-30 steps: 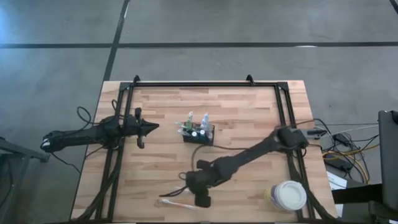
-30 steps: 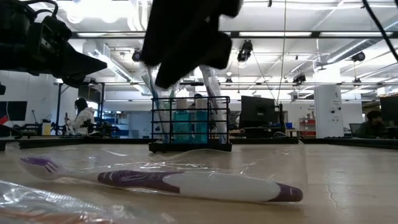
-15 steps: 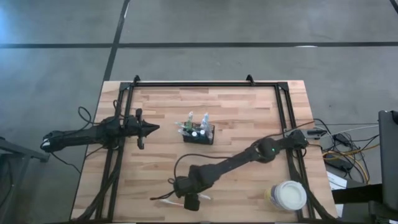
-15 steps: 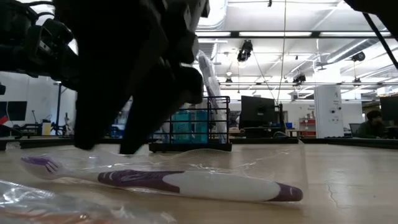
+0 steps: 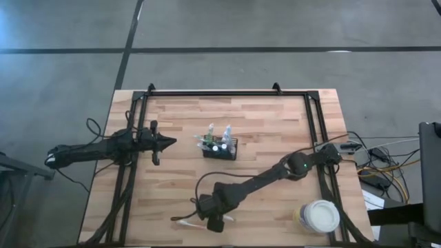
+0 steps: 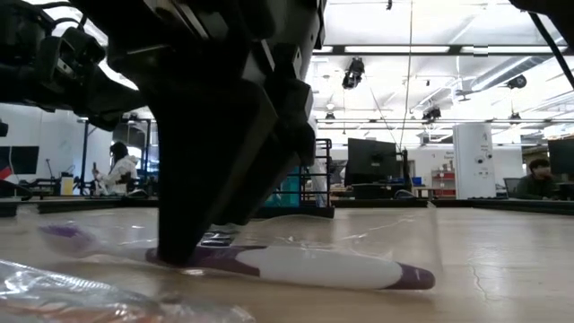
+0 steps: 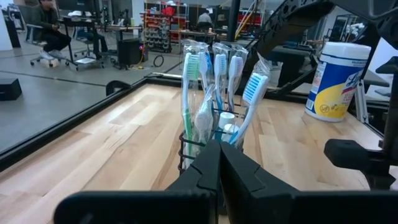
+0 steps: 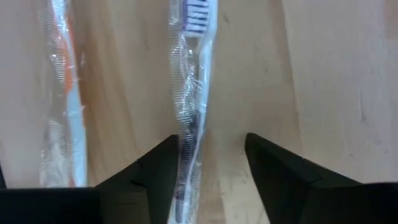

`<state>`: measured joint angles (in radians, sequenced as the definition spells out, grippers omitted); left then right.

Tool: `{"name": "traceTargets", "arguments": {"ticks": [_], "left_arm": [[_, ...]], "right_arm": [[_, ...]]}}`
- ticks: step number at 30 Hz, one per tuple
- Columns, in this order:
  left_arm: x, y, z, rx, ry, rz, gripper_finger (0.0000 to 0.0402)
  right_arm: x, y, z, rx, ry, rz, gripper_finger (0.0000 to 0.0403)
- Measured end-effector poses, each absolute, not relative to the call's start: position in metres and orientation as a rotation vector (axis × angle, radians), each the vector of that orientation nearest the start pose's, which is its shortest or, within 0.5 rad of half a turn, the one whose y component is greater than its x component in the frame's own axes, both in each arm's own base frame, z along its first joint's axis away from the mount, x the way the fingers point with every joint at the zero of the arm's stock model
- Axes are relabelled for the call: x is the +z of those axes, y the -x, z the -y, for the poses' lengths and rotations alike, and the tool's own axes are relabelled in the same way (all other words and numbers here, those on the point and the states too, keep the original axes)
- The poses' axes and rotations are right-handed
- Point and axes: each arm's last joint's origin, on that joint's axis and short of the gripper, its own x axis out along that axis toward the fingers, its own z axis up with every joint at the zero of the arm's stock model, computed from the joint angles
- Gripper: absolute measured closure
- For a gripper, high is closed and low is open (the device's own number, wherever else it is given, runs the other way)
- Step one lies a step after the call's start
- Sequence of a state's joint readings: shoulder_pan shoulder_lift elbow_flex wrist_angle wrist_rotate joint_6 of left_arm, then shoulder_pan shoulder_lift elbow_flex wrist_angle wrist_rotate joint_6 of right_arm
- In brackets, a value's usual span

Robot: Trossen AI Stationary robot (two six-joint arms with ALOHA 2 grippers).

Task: Pick & Place toothbrushing station
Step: Put the purple toothbrush into the wire organizer

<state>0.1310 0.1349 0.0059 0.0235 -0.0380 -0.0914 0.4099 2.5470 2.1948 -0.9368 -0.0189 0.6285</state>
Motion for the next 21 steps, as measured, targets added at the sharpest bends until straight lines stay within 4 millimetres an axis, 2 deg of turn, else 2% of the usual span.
{"name": "traceTargets", "arguments": {"ticks": [10,16,21], "left_arm": [[0.157,-0.104,-0.015,0.174,0.096,-0.098,0.0392],[0.157,-0.104,-0.015,0.174,0.105,-0.097,0.0392],[0.157,-0.104,-0.015,0.174,0.105,-0.097,0.0392]], "right_arm": [[0.115,-0.47,-0.198,-0.049,-0.245,-1.367,0.038],[0.121,-0.47,-0.196,-0.034,-0.15,-1.339,0.0386],[0.145,-0.46,-0.202,-0.077,0.119,-1.252,0.0388]]}}
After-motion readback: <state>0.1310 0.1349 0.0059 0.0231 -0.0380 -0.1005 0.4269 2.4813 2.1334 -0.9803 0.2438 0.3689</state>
